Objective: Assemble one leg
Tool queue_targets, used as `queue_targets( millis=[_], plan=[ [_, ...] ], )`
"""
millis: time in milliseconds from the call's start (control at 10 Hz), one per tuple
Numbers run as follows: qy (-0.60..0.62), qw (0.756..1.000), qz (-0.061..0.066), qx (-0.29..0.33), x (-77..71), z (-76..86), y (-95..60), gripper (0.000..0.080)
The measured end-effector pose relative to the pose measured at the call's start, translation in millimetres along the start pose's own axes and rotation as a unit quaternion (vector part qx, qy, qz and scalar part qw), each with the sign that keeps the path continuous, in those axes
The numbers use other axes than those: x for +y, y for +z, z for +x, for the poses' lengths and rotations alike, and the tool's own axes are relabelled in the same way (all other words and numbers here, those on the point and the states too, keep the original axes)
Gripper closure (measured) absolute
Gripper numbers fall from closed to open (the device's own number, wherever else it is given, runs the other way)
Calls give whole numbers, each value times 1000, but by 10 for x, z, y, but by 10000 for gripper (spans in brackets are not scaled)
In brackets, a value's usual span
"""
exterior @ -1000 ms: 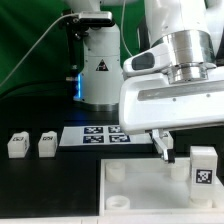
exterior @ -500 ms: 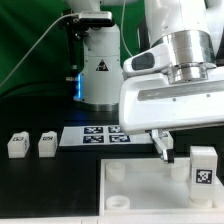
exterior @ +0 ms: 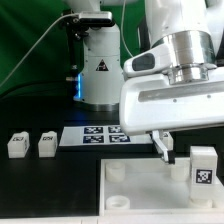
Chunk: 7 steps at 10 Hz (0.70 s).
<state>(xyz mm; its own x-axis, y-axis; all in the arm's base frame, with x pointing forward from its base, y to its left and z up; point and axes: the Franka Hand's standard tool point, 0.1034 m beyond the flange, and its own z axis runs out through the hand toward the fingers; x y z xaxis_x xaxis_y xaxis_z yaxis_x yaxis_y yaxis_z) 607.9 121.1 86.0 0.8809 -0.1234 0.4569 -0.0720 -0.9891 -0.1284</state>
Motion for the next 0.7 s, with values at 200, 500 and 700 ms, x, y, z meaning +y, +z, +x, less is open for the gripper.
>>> queue_targets(
  millis=[200, 500, 700],
  plan=[
    [9, 997, 8, -71, -22, 93, -53, 150],
    [22, 970, 16, -240, 19, 288, -103, 150],
    [11, 941, 9, -338, 95, 279, -115, 150]
  ],
)
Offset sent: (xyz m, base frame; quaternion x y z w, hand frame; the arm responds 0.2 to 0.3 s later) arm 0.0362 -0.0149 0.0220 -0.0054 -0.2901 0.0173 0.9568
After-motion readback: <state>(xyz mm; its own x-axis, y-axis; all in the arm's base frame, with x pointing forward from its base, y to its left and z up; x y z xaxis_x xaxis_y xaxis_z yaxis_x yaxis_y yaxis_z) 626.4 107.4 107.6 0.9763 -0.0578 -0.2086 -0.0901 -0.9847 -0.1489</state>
